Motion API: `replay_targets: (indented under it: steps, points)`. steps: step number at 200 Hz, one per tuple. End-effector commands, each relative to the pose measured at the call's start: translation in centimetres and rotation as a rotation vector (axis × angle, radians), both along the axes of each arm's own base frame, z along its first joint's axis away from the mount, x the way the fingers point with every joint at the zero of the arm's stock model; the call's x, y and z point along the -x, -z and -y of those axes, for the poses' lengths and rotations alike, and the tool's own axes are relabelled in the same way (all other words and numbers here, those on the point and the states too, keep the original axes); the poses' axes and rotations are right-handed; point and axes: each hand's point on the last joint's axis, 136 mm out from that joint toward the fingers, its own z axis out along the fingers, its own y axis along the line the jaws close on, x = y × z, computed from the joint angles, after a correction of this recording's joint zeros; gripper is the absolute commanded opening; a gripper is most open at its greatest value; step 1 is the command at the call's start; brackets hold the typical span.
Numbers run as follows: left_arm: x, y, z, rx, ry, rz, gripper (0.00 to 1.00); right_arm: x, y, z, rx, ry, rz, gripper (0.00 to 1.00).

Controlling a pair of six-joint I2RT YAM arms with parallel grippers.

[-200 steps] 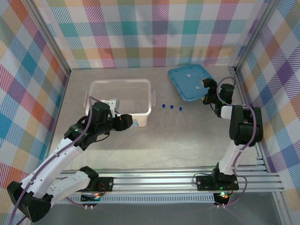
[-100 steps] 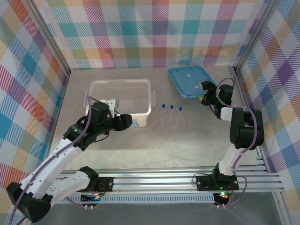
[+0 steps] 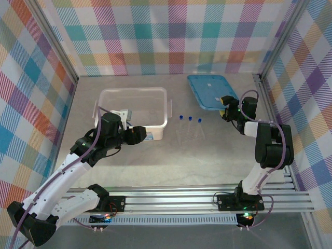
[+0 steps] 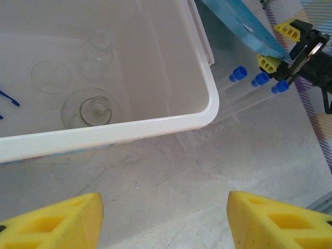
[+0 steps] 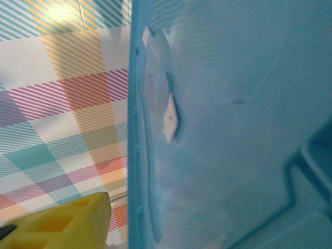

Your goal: Organize the chemistry lab equipment

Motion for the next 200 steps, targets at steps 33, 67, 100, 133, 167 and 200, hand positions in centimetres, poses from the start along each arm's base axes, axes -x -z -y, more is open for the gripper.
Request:
replay_targets:
  steps: [33,67,100,133,167,200]
  points:
    - [0.1,-0.6,0.3,0.016,0.007,0.013,0.64,0.1,-2.5,-0.1,0.001,0.01,0.045,0.6]
    - [0.1,-0.3,0.3,0.015,0.006,0.011,0.64,0.8,-3.4,0.0,0.112,0.014,0.002,0.8]
    - [-0.1,-0.1,0.6,0.016,0.012,0.007,0.64,1.2,-3.8,-0.3,0.112,0.032,0.014,0.81]
    - [-0.3,-0.1,0.8,0.024,0.015,0.007,0.64,2.4,-3.0,0.4,0.096,0.158,0.022,0.8]
    - [-0.4,0.1,1.0,0.026,0.022,-0.001,0.64,3.5,-2.6,1.9,0.113,0.328,0.013,0.79]
    - [-0.1,0.1,0.7,0.022,0.017,0.005,0.64,3.1,-3.2,2.3,0.113,0.374,0.041,0.74]
